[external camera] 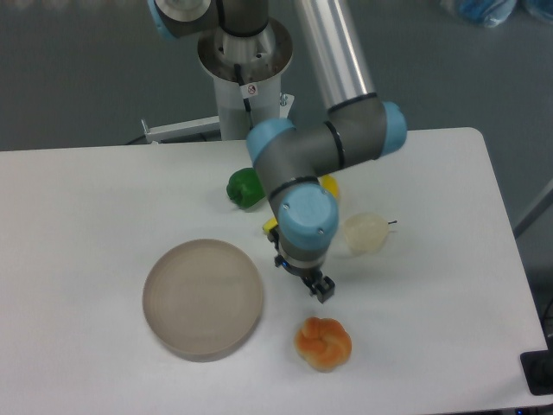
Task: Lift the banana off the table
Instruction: 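Move the gripper over the yellow banana and lower toward it, then close the gripper on the banana's middle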
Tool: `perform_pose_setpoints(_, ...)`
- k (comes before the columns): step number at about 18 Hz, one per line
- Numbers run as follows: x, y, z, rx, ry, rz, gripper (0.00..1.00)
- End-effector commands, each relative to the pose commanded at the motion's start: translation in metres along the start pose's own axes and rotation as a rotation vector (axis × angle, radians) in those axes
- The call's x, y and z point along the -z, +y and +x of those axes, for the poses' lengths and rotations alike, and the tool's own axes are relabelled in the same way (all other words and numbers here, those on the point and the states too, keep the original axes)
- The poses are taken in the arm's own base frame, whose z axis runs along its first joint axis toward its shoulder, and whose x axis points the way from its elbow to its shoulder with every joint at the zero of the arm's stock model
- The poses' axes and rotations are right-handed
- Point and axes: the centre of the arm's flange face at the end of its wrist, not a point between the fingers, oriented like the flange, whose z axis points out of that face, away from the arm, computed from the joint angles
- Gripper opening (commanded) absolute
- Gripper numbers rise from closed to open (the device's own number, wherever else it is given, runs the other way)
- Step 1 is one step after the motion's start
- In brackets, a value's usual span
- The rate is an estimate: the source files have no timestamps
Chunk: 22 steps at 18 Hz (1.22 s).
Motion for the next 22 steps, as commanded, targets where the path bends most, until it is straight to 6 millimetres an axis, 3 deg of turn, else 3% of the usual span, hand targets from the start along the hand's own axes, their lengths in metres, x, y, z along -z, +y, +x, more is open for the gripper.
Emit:
perform_pose_setpoints(7,-0.040,0.008,0.037,-0.075,-0.029,-0.040,1.00)
perform_pose_setpoints(20,-0.060,0.016,0.049,-0.117,-0.009,-0.048,1.00)
perform_pose_setpoints(22,-0.066,0.022,0.050,-0.121,-0.013,-0.044,0.90)
